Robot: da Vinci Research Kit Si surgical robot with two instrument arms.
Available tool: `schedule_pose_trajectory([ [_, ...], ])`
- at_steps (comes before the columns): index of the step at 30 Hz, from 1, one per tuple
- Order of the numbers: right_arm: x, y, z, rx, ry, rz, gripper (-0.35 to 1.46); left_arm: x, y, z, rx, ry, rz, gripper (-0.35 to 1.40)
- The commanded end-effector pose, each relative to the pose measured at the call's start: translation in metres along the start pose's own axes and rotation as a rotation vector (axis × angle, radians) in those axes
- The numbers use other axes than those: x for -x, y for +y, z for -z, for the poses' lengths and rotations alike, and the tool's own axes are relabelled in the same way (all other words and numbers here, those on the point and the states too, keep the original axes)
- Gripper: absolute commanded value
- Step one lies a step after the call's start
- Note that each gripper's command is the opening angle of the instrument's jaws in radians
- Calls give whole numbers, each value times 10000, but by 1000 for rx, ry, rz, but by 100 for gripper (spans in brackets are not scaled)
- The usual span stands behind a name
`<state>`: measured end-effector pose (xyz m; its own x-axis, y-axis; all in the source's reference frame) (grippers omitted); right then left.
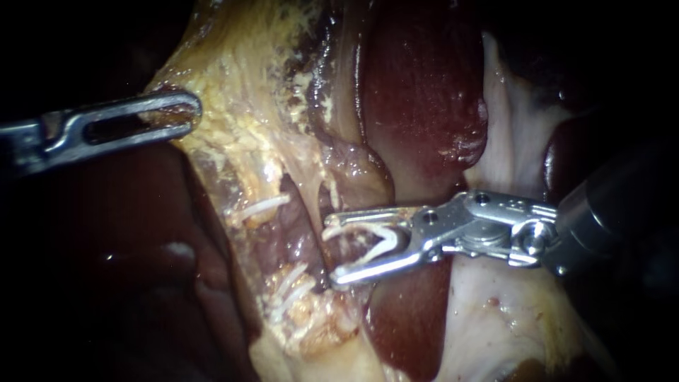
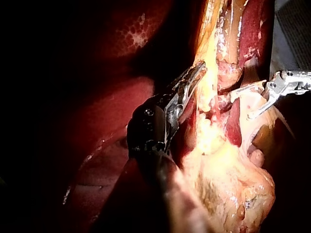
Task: Clipping first clip right tube
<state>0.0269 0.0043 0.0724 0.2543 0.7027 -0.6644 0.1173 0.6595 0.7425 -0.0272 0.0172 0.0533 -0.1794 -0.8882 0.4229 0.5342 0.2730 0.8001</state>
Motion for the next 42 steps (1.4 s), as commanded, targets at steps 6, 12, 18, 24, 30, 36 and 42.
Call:
schedule_pose_trajectory([
  [6,18,16,1,37,-47,5,60,1,1,2,2,-2,0,-35],
  [12,42,28,-11,49,-74,6,59,1,1,2,2,-2,0,-35],
  [18,49,30,-27,41,-77,-1,59,1,1,2,2,-2,0,-35],
  [24,60,32,-48,22,-87,-23,59,1,1,2,2,-2,0,-35],
  [30,69,33,-67,-24,-78,-38,59,1,1,2,2,-2,0,-35],
  [36,66,28,-67,-80,-47,-56,59,1,1,2,2,-2,0,-35],
  [42,65,22,-66,-133,-31,-74,58,1,1,2,2,-2,0,-35],
])
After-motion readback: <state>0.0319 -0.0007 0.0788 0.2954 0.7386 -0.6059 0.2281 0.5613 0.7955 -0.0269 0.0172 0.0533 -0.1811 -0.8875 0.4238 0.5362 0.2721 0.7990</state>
